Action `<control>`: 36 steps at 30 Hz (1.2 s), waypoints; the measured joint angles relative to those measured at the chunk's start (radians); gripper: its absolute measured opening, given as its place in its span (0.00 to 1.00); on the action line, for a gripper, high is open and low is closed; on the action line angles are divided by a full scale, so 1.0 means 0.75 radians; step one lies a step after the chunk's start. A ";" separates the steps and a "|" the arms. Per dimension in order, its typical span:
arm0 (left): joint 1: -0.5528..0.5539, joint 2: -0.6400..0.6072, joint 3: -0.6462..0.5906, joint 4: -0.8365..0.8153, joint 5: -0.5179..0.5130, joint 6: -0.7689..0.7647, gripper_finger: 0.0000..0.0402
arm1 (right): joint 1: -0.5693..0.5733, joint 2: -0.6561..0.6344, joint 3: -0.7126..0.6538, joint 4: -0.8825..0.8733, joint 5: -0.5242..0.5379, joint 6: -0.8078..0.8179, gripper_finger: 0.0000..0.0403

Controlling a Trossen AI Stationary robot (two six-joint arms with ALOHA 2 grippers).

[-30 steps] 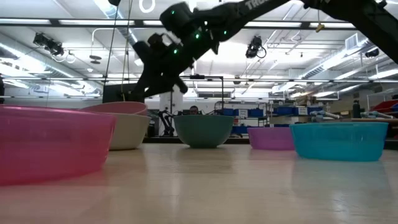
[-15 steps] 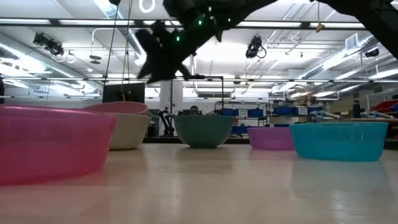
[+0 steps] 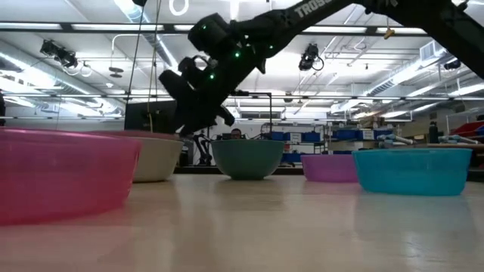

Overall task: Nest bowls inside each other
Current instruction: Stack the pink bowl on top of the gray bowl, then stack the green bowl on top of the pink bowl

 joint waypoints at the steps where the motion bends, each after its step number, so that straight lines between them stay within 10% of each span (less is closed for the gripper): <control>1: 0.000 0.000 0.000 -0.001 0.000 0.000 0.51 | 0.001 -0.018 0.000 0.000 0.000 -0.010 0.33; 10: 0.000 -0.007 0.000 -0.102 0.000 0.022 0.51 | 0.015 -0.217 0.004 -0.468 0.103 -0.158 0.32; 17: 0.000 -0.008 0.000 -0.195 0.000 0.021 0.51 | 0.024 -0.264 0.002 -0.799 -0.079 -0.097 0.39; 36: 0.000 -0.007 0.000 -0.199 0.000 0.020 0.51 | 0.056 -0.239 -0.178 -0.635 -0.060 -0.025 0.50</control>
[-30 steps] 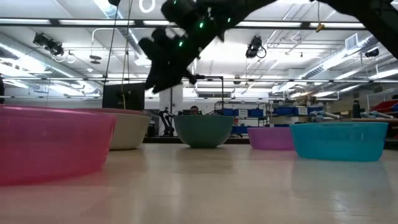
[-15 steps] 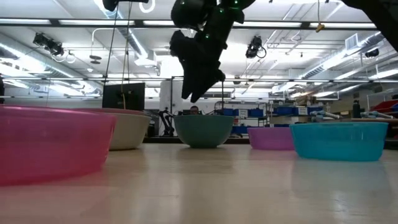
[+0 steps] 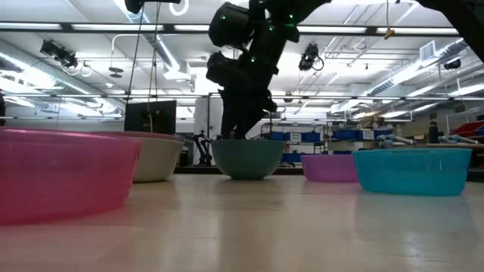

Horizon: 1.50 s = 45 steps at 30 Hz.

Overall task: Nest bowls inside each other
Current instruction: Stack the green bowl on top of the pink bowl

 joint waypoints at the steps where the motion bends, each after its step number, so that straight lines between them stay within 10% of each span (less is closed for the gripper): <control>1: 0.000 0.000 0.000 0.000 0.000 0.000 0.51 | 0.000 0.000 -0.024 0.015 0.008 0.001 0.50; 12: 0.000 0.000 0.000 0.002 -0.001 0.000 0.51 | -0.049 0.002 -0.208 0.256 0.040 -0.002 0.47; 20: 0.000 0.000 0.000 0.003 -0.001 0.000 0.51 | -0.070 0.002 -0.210 0.251 -0.003 -0.104 0.04; 45: 0.000 0.001 0.000 0.188 -0.016 0.011 0.51 | 0.178 -0.011 0.240 0.290 0.010 -0.273 0.00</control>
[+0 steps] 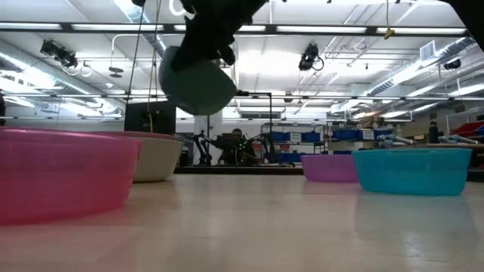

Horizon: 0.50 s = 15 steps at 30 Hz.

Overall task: Nest bowls inside each other
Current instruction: Stack the green bowl on top of the pink bowl

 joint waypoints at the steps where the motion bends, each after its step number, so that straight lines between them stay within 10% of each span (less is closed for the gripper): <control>1: 0.000 0.000 0.000 0.021 0.000 0.002 0.51 | 0.003 0.017 0.001 0.055 -0.018 0.006 0.00; 15: 0.000 -0.030 0.001 0.038 0.006 0.014 0.51 | 0.016 0.120 0.000 0.440 -0.102 0.034 0.00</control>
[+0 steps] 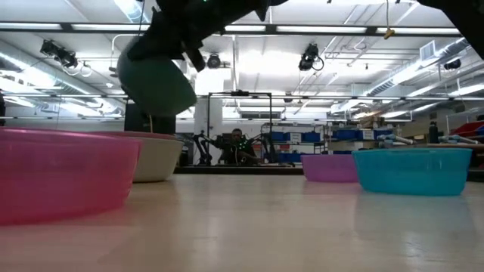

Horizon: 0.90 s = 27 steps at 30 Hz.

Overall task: Nest bowls inside each other
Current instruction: Stack the green bowl on top of the pink bowl

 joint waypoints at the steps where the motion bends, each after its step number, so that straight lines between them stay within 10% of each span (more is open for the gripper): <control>1: 0.000 0.000 0.000 -0.001 0.000 0.000 0.51 | 0.000 0.001 0.000 0.028 0.000 0.000 0.00; 19: 0.000 -0.017 -0.001 0.081 0.015 -0.012 0.51 | 0.001 0.132 -0.003 0.118 0.003 0.122 0.01; 27: 0.000 -0.022 -0.001 0.026 0.015 -0.014 0.51 | 0.001 0.151 -0.003 0.112 0.005 0.125 0.20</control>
